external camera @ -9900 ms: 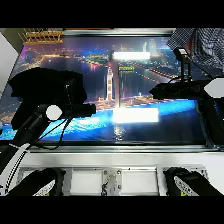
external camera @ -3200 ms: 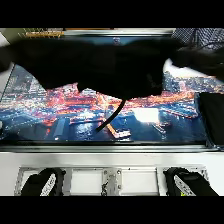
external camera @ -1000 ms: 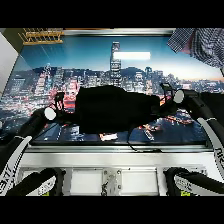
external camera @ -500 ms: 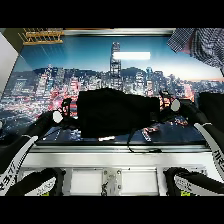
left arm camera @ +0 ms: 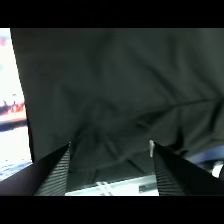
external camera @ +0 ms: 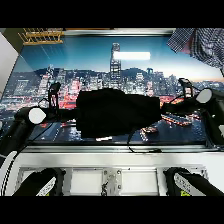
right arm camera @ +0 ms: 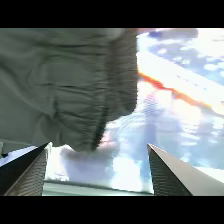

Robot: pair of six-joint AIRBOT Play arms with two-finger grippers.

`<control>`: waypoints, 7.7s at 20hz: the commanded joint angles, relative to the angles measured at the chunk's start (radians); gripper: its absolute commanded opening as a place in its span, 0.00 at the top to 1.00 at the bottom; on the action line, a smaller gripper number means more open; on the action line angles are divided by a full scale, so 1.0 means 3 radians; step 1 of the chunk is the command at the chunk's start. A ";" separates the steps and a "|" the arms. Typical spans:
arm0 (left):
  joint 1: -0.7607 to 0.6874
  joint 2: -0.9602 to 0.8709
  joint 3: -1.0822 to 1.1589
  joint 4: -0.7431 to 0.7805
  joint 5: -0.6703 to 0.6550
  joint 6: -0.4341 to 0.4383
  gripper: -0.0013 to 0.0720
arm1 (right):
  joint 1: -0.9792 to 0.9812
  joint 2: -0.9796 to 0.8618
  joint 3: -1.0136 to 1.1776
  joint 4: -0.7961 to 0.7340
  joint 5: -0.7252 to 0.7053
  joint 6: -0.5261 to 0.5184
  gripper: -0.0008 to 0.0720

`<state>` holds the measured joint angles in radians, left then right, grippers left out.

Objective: Fold the clothes and pants, and hang the long-sleeved shirts on hangers.

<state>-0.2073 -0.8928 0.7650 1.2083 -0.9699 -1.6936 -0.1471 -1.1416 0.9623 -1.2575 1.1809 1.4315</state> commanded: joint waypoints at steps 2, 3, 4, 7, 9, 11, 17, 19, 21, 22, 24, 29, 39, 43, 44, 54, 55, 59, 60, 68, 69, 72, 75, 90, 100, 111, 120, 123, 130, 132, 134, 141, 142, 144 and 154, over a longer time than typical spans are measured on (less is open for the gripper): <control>-0.0003 0.0195 0.0043 -0.0018 -0.0078 -0.0081 0.67 | -0.0713 -0.0375 0.0051 0.1144 0.0123 -0.0866 0.01; -0.0003 0.0195 0.0043 -0.0018 -0.0079 -0.0083 0.69 | -0.0804 -0.0544 0.0051 0.1352 0.0127 -0.1027 0.01; -0.0003 0.0196 0.0043 -0.0018 -0.0079 -0.0080 0.86 | -0.0876 -0.0731 0.0052 0.1541 0.0155 -0.1195 0.01; -0.0003 0.0196 0.0045 -0.0023 -0.0081 -0.0084 0.98 | -0.0931 -0.1250 0.0178 0.1724 0.0381 -0.1609 0.01; -0.0003 0.0196 0.0045 -0.0023 -0.0081 -0.0084 0.98 | -0.0908 -0.1511 0.0317 0.1724 0.0529 -0.1742 0.01; -0.0003 0.0196 0.0045 -0.0022 -0.0080 -0.0122 0.98 | -0.0899 -0.1670 0.0443 0.1720 0.0529 -0.1766 0.01; -0.0003 0.0195 0.0043 -0.0018 -0.0069 -0.0145 0.98 | -0.0872 -0.1764 0.0605 0.1425 0.0521 -0.1818 0.01; -0.0003 0.0195 0.0043 -0.0018 -0.0056 -0.0145 0.98 | -0.0802 -0.1812 0.0605 0.1438 0.0534 -0.1818 0.01; -0.0003 0.0195 0.0043 -0.0019 -0.0056 -0.0145 0.98 | -0.0702 -0.1869 0.0604 0.1438 0.0528 -0.1818 0.02; -0.0003 0.0195 0.0043 -0.0018 -0.0056 -0.0145 0.98 | -0.0660 -0.1902 0.0605 0.1439 0.0519 -0.1811 0.02; -0.0003 0.0195 0.0043 -0.0019 -0.0057 -0.0145 0.98 | -0.0572 -0.1960 0.0604 0.1451 0.0520 -0.1778 0.02; -0.0003 0.0195 0.0043 -0.0015 -0.0056 -0.0144 0.98 | -0.0393 -0.1982 0.0598 0.1694 0.0562 -0.1728 0.02; -0.0003 0.0195 0.0042 -0.0011 -0.0052 -0.0141 0.98 | -0.0533 -0.1972 0.0591 0.1466 0.0650 -0.1591 0.03; -0.0003 0.0195 0.0042 -0.0009 -0.0042 -0.0141 0.98 | -0.0434 -0.1980 0.0556 0.1612 0.0617 -0.1531 0.02; -0.0003 0.0195 0.0032 -0.0011 -0.0024 -0.0141 0.98 | -0.0381 -0.1981 0.0546 0.1665 0.0612 -0.1531 0.02; -0.0003 0.0195 -0.0270 -0.0024 0.0080 -0.0142 0.98 | 0.0117 -0.1986 0.0546 0.1887 0.0478 -0.1530 0.17; -0.0003 0.0196 -0.0270 -0.0024 0.0093 -0.0144 0.98 | 0.0150 -0.1986 0.0546 0.1886 0.0472 -0.1546 0.43; -0.0003 0.0196 -0.0270 -0.0024 0.0102 -0.0142 0.98 | 0.0243 -0.1979 0.0547 0.1882 0.0360 -0.1555 0.95; -0.0003 0.0196 -0.0270 -0.0024 0.0102 -0.0144 0.98 | 0.0245 -0.1966 0.0548 0.1874 0.0346 -0.1553 0.96; -0.0580 -0.0398 -0.0023 -0.0023 0.0289 -0.0228 0.98 | 0.0072 -0.0945 0.0617 0.0313 0.0829 -0.0843 0.96; -0.0741 -0.0629 0.0118 -0.0023 0.0373 -0.0228 0.98 | 0.0066 -0.0777 0.0665 0.0109 0.0999 -0.0740 0.96; -0.1190 -0.1335 0.0613 -0.0060 0.0675 -0.0229 0.98 | 0.0067 -0.0347 0.0858 -0.0050 0.1418 -0.0483 0.96; -0.1531 -0.2052 0.1169 -0.0439 0.0847 -0.0184 0.98 | 0.0178 -0.0125 0.1074 -0.0048 0.1625 -0.0216 0.96; -0.2052 -0.3593 0.2673 -0.0811 0.0685 -0.0140 0.98 | 0.0894 -0.0089 0.1631 -0.0046 0.1825 0.0170 0.96; -0.1686 -0.2936 0.2684 -0.0224 0.0168 -0.0076 0.98 | 0.0895 -0.0089 0.1631 -0.0048 0.1825 0.0206 0.96; -0.0656 -0.2196 0.2686 0.0276 -0.0247 -0.0038 0.98 | 0.1802 -0.0443 0.1631 0.0078 0.1311 0.0427 0.96; -0.0010 -0.1723 0.2684 0.0276 -0.0458 0.0055 0.98 | 0.3460 -0.1564 0.1634 0.0300 -0.0637 0.0629 0.33; 0.0090 -0.1628 0.2675 0.0278 -0.0529 0.0069 0.98 | 0.3534 -0.1528 0.1633 0.0758 -0.0877 0.0264 0.11; -0.0004 -0.1007 0.1509 0.0268 -0.0207 0.0071 0.98 | 0.2338 -0.0546 0.0694 0.0291 -0.0561 0.0109 0.12; -0.0109 -0.0855 0.1150 0.0266 -0.0153 0.0070 0.98 | 0.1736 -0.0334 0.0271 0.0356 -0.0486 0.0038 0.11; -0.0228 -0.0730 0.0875 0.0262 -0.0062 0.0069 0.98 | 0.1160 -0.0333 0.0025 0.0734 -0.0381 -0.0215 0.01; -0.0474 -0.0645 0.0608 0.0244 0.0034 0.0033 0.98 | 0.0584 -0.1166 -0.0080 0.2060 -0.0154 -0.1197 0.01; -0.0474 -0.0645 0.0608 0.0244 0.0034 0.0032 0.98 | 0.0649 -0.1291 -0.0080 0.2237 -0.0123 -0.1339 0.01; -0.0473 -0.0645 0.0608 0.0245 0.0029 0.0032 0.98 | 0.0813 -0.1474 -0.0080 0.2466 -0.0047 -0.1542 0.01; -0.0473 -0.0645 0.0607 0.0244 0.0032 0.0032 0.98 | 0.1409 -0.1728 0.0004 0.2632 -0.0103 -0.1682 0.95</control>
<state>-0.3489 -1.0870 0.9474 1.2816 -0.9604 -1.6844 0.2497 -1.6531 0.9501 -0.4850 1.1503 0.9600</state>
